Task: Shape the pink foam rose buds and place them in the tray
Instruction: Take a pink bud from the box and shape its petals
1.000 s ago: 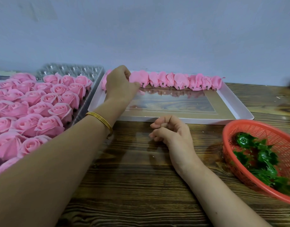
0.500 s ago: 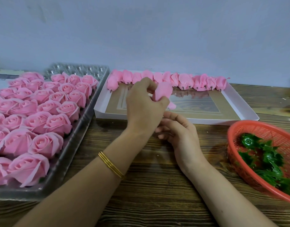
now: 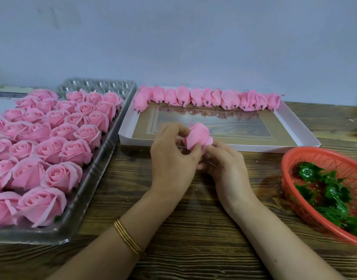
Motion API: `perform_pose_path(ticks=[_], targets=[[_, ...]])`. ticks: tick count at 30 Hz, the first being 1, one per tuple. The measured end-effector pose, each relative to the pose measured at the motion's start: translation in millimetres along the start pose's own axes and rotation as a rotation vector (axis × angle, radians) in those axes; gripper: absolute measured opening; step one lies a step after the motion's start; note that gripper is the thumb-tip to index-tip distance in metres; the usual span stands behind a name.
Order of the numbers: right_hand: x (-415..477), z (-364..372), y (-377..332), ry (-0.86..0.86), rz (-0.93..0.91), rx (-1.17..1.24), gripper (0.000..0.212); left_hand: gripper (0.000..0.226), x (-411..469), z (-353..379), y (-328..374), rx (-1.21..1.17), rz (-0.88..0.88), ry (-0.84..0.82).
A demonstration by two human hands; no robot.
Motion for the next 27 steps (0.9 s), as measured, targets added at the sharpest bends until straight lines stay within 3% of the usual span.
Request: perform_pose_path(ticks=[17,27], targets=[[-8,-2,-10,0.043,-0.077,-0.174,0.018,0.018,-8,12,15,0.058,0.172,-0.094],[-3,-6,-13,0.077,-0.126,-0.229,0.015,0.024,-10,14,18,-0.004,0.211,-0.103]])
Point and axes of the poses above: each hand's wrist, its own x-axis towards the middle knuckle, its own z-axis out of the palm, y = z × x, the point moved 10 cm from there along x, towards the middle knuckle, and after that the axes turned 12 degrees about z, right-handed, at the moved point
